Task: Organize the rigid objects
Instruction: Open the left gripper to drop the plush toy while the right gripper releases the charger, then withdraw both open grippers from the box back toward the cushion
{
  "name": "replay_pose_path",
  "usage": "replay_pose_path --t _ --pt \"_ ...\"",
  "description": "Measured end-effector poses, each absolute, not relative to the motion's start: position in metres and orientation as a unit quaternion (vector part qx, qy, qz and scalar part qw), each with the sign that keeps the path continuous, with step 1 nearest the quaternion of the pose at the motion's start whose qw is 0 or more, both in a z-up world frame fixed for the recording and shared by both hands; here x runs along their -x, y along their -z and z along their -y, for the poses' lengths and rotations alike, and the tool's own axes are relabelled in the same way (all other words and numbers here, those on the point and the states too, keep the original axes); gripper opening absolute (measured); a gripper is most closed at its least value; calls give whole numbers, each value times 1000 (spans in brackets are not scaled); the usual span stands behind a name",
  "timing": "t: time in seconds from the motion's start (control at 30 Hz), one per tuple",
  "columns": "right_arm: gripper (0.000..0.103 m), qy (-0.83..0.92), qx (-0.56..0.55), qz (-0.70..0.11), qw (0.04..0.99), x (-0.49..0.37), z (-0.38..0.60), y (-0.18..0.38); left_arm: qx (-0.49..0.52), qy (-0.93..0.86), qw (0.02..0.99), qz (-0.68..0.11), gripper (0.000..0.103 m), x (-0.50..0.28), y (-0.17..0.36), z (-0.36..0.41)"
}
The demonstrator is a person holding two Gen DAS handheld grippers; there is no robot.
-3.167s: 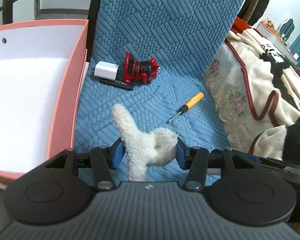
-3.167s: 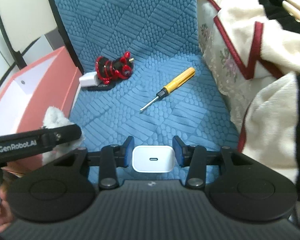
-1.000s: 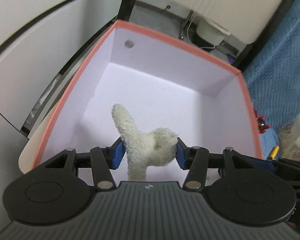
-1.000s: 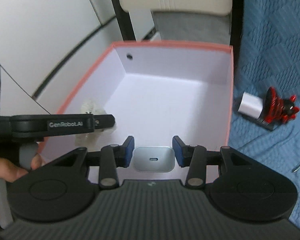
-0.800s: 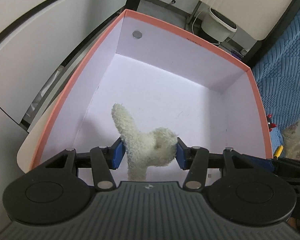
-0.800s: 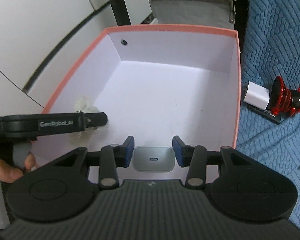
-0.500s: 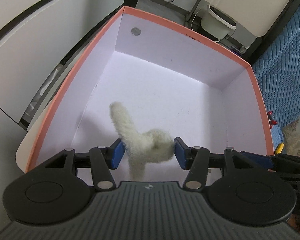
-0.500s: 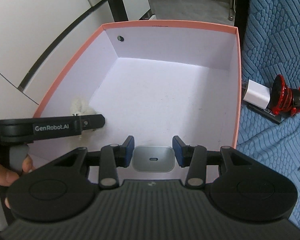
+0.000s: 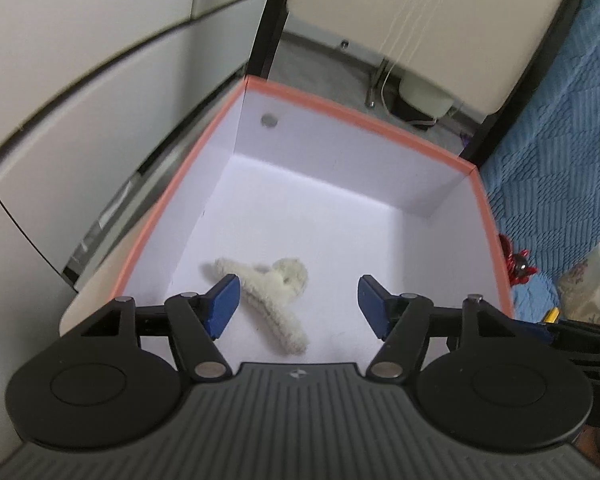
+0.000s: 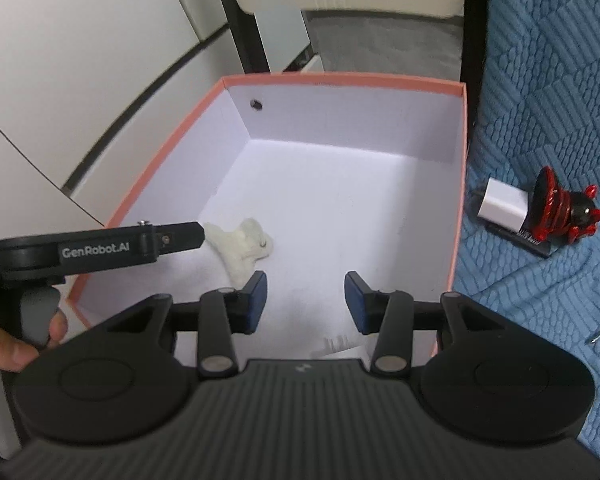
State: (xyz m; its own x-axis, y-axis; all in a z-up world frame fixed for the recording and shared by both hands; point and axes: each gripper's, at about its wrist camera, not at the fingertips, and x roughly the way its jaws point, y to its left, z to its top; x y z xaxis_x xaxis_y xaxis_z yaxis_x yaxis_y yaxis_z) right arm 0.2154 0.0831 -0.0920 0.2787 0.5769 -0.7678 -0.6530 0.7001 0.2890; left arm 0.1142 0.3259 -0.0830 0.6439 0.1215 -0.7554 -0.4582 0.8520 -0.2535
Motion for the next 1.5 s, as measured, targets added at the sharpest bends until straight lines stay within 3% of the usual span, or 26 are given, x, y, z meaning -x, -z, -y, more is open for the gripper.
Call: replay_pose_path --t 0.77,1.5 --pt "46 -351 17 -356 866 -182 17 47 159 -136 931 -300 70 -74 22 -210" --pt "46 -288 -7 -332 898 -146 136 49 134 -52 942 -305 70 -63 34 -97"
